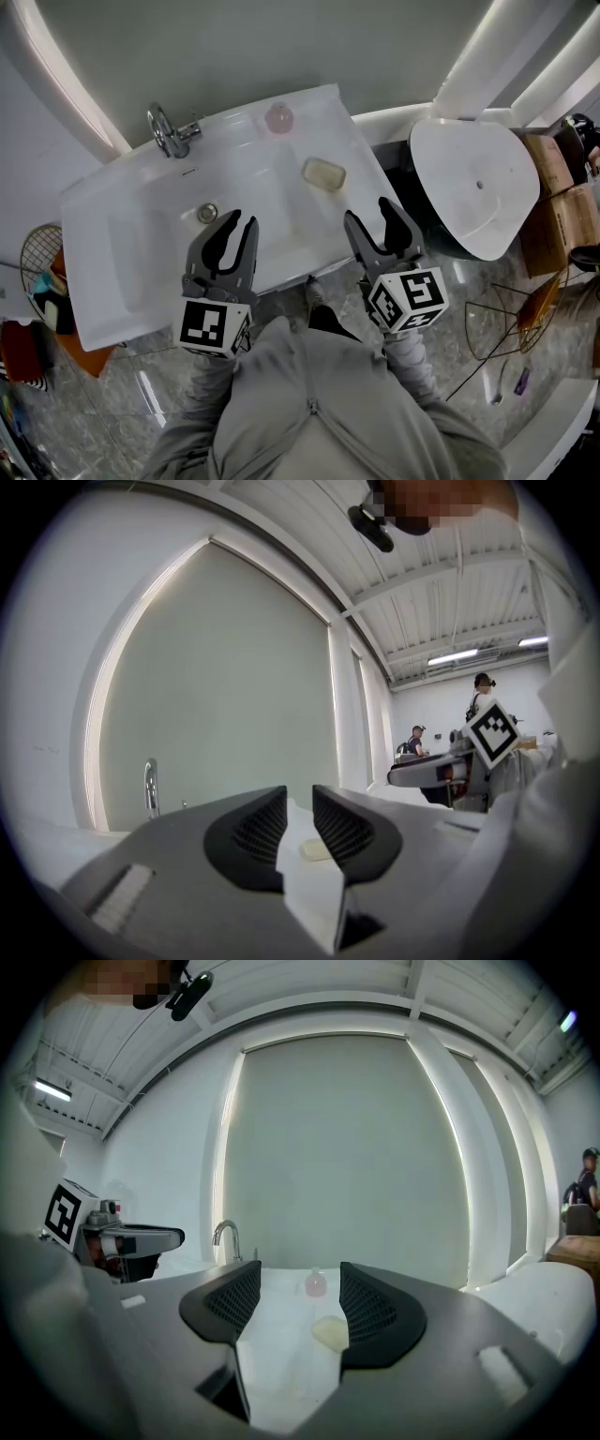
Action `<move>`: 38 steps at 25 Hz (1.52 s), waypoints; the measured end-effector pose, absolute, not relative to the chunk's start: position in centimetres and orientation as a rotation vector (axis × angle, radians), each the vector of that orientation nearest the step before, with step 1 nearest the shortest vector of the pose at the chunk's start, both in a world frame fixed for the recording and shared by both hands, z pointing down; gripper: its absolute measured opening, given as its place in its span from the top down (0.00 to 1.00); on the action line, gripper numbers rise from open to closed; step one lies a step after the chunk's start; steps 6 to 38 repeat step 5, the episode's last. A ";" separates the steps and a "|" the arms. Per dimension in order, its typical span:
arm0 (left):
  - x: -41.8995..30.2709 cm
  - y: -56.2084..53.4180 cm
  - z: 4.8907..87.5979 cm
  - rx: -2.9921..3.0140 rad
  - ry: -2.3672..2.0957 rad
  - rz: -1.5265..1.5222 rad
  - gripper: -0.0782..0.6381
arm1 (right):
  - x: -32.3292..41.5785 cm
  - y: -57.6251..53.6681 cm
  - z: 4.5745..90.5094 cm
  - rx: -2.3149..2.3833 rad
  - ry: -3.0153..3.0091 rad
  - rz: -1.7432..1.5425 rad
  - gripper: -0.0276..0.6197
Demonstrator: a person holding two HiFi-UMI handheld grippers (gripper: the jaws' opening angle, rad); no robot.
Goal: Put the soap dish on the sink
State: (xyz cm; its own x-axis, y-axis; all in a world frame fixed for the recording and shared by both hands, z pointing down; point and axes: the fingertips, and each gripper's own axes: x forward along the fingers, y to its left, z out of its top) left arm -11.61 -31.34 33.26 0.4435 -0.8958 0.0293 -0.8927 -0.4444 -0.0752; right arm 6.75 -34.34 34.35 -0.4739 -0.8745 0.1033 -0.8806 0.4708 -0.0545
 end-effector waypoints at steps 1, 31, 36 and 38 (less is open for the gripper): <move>-11.6 -31.3 33.3 -2.628 1.630 -0.100 0.77 | 6.8 -34.3 34.4 1.578 -2.641 0.154 0.55; -11.7 -31.4 33.6 -2.633 1.640 -0.103 0.77 | 6.7 -34.4 34.4 1.578 -2.641 0.156 0.55; -11.7 -31.4 33.6 -2.633 1.640 -0.103 0.77 | 6.7 -34.4 34.4 1.578 -2.641 0.156 0.55; -11.7 -31.4 33.6 -2.633 1.640 -0.103 0.77 | 6.7 -34.4 34.4 1.578 -2.641 0.156 0.55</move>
